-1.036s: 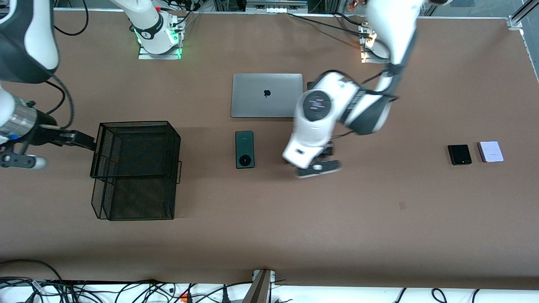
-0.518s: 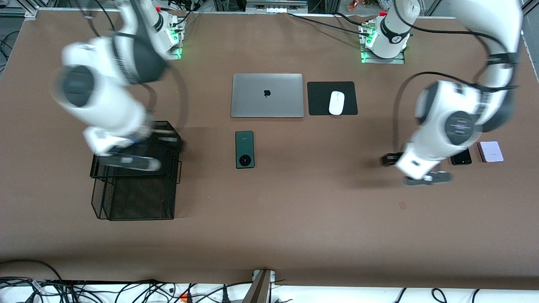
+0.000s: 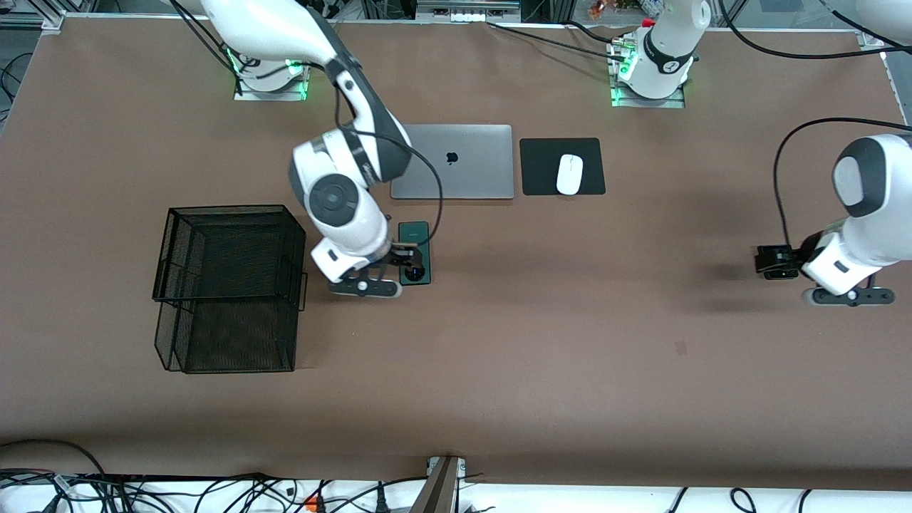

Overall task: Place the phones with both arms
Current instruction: 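Release the green phone while the right gripper reaches toward it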

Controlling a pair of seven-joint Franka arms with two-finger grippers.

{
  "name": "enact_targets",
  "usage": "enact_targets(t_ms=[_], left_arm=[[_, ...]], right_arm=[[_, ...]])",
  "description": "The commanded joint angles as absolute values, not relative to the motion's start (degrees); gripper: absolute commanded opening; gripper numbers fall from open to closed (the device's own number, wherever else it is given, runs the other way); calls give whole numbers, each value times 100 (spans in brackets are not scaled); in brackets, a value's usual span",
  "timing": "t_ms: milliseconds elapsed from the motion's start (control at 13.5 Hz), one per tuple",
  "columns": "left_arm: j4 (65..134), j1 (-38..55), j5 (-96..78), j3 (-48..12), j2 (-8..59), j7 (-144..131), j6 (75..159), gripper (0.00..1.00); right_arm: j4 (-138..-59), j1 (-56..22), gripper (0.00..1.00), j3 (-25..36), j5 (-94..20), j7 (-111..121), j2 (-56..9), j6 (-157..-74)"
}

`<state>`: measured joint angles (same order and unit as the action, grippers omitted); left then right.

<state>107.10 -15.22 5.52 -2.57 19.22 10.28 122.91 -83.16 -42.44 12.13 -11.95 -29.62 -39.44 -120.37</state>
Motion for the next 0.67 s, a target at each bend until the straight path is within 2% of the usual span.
enact_targets(t_ms=[0,222,592], left_arm=[[11669,-1941,501,-369,1723,1450,13364,100],[12417,-2389,501,-369,1784,1827,14560,100],[12524,-2909,501,-378,2170,2276,15177,100]], right_arm=[[-8288,-4333,100,1152,-1388,-2394,-4165,-12138],[-8323,-4350,100,1134,-1687,-1768,-4332,-12173],[-8893,-4482,100,1134,-1687,-1529,-4403,-12901]])
